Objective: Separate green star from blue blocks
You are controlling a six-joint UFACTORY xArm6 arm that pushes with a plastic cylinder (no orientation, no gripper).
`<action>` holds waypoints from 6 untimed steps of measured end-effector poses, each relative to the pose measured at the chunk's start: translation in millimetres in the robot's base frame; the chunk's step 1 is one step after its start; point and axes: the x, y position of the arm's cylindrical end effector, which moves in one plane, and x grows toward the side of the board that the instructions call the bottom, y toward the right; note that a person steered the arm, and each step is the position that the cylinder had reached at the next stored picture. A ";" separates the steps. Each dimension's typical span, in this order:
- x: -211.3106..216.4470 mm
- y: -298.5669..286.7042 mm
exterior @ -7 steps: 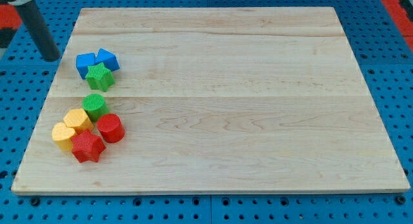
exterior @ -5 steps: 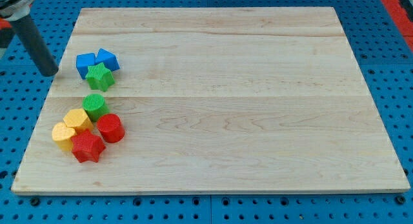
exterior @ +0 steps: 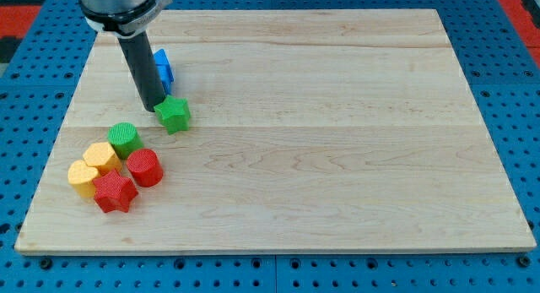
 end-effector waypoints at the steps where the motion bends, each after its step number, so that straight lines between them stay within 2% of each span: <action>1: 14.9 24.9; 3: 46.7 107.3; 5: 113.6 236.9; 6: 120.9 215.5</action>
